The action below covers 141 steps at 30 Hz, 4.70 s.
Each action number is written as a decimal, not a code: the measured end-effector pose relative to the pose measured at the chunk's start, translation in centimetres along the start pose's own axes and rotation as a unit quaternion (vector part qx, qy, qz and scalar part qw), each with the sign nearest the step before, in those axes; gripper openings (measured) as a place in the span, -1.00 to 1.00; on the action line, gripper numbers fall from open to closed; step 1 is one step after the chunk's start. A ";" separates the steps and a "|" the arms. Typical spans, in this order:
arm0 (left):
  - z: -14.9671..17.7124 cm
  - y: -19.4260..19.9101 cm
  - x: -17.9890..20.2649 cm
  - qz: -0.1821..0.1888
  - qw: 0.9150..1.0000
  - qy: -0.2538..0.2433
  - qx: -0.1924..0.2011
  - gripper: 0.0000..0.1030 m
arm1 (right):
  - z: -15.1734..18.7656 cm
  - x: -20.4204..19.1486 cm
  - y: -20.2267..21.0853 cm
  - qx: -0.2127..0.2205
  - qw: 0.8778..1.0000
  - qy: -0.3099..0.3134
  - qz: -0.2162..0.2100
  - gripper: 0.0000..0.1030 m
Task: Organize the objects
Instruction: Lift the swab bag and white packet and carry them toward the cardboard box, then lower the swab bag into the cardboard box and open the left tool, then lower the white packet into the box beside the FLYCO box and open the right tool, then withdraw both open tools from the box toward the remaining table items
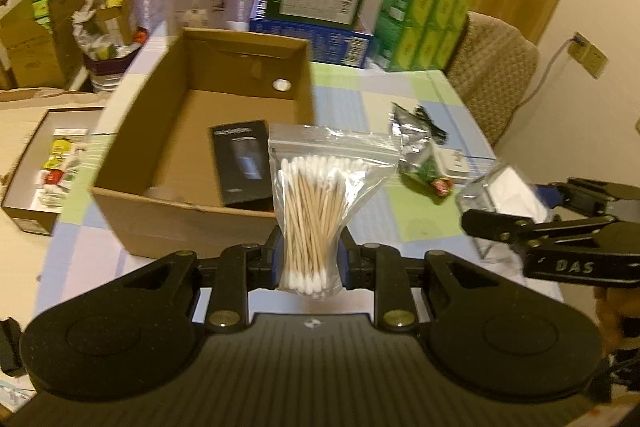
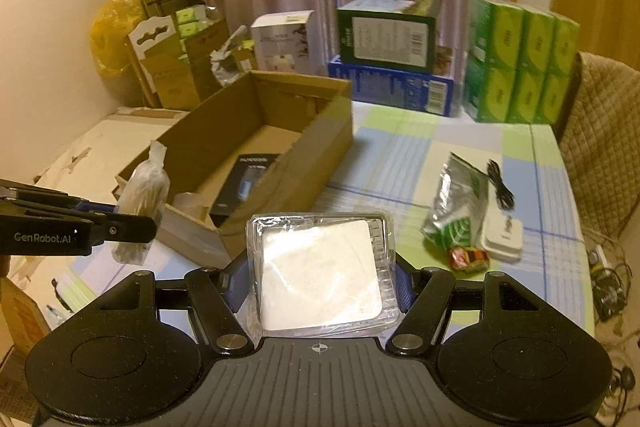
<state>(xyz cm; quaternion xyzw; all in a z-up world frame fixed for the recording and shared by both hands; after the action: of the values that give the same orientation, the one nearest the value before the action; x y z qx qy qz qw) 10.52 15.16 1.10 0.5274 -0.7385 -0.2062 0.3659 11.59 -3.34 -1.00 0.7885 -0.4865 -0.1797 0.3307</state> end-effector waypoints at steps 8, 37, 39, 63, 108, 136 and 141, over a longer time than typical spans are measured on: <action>-2.3 1.0 -5.1 -0.035 0.999 0.006 0.005 -0.58 | -2.8 -3.6 -2.3 0.010 0.999 0.020 -0.030 0.26; -5.0 -3.8 -11.8 -0.056 0.998 -0.005 -0.016 -0.07 | -6.5 -7.1 -10.0 -0.012 0.998 -0.002 -0.060 0.26; -4.8 -3.6 -11.8 -0.057 0.998 -0.004 -0.016 -0.07 | -6.4 -7.3 -10.0 -0.012 0.998 -0.002 -0.061 0.26; -4.1 -2.2 -11.7 -0.055 0.998 -0.006 -0.016 -0.06 | -7.5 -9.5 -10.1 -0.010 0.997 0.004 -0.074 0.26; -1.4 1.1 -3.4 -0.029 1.000 0.005 0.003 0.32 | -1.3 0.6 -0.5 0.008 0.995 -0.103 -0.002 0.56; -0.5 -1.7 8.7 0.020 0.999 -0.046 0.019 0.98 | 7.2 14.6 6.4 0.004 0.975 -0.201 0.096 0.56; -0.3 -3.3 10.6 0.030 0.998 -0.062 0.008 0.98 | 8.2 16.4 6.7 0.002 0.971 -0.215 0.106 0.56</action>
<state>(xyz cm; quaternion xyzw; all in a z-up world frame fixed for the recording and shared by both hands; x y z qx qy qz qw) 10.92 4.13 2.46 0.4945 -0.7768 -0.2215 0.3210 9.82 -22.76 -1.55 0.6760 -0.6276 -0.3074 0.2340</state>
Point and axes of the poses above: each gripper's, at about its wrist camera, not at the fingertips, and y roughly against the way its jaws point, x to its right, z to its underside, the point moved 6 cm from there along -y, roughly the way its jaws point, and after that the axes turned 12 degrees about z, right-handed, at the moved point
